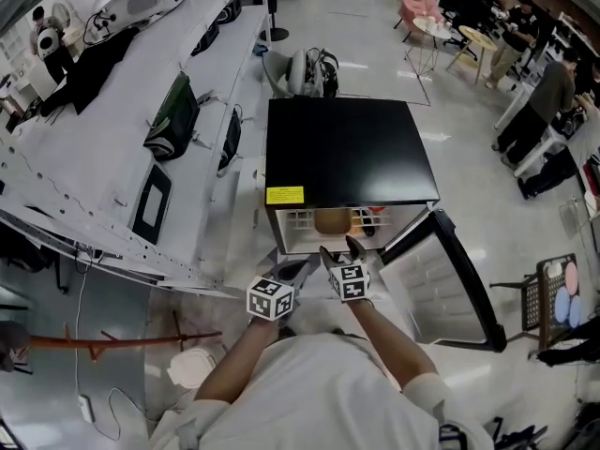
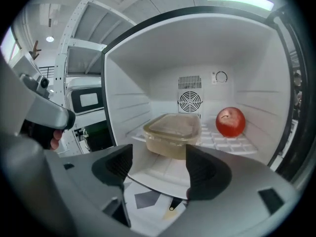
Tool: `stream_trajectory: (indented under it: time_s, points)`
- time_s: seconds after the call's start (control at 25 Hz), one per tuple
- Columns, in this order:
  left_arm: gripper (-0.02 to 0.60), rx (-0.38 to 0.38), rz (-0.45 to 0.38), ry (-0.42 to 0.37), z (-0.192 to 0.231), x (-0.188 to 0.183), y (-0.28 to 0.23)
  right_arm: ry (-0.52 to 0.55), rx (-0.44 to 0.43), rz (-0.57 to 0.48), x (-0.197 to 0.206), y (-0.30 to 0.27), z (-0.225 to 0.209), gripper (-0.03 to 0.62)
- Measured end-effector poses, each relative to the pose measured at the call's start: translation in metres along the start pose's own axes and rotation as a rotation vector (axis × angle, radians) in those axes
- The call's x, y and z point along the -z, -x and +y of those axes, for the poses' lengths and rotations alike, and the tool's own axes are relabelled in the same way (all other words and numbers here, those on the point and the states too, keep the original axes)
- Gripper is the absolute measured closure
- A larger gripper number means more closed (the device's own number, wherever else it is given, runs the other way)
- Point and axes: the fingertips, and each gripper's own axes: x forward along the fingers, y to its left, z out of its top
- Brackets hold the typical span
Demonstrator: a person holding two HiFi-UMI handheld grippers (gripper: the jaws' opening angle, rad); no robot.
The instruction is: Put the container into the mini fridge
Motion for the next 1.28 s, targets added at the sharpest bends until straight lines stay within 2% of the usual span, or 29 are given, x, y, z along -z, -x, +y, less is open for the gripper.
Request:
stream_trajectory:
  time_s: [0.36,0.84,1.08,1.28]
  points:
    - [0.577,-0.012,-0.010,0.006,0.011,0.001,0.012,0.011,0.009,0.008,-0.010,-0.015,-0.002,0.269]
    - [0.577,0.048,-0.019,-0.010,0.010,0.003,0.024,0.031,0.043,-0.056,-0.029,0.017,0.018,0.273]
    - [0.577,0.099,-0.029,-0.018,0.000,0.004,0.026,0.037,0.076,-0.097,-0.041,0.051,0.027,0.340]
    - [0.577,0.095,-0.056,-0.049,-0.010,-0.001,0.031,0.050,0.057,-0.131,-0.049,0.078,0.041,0.376]
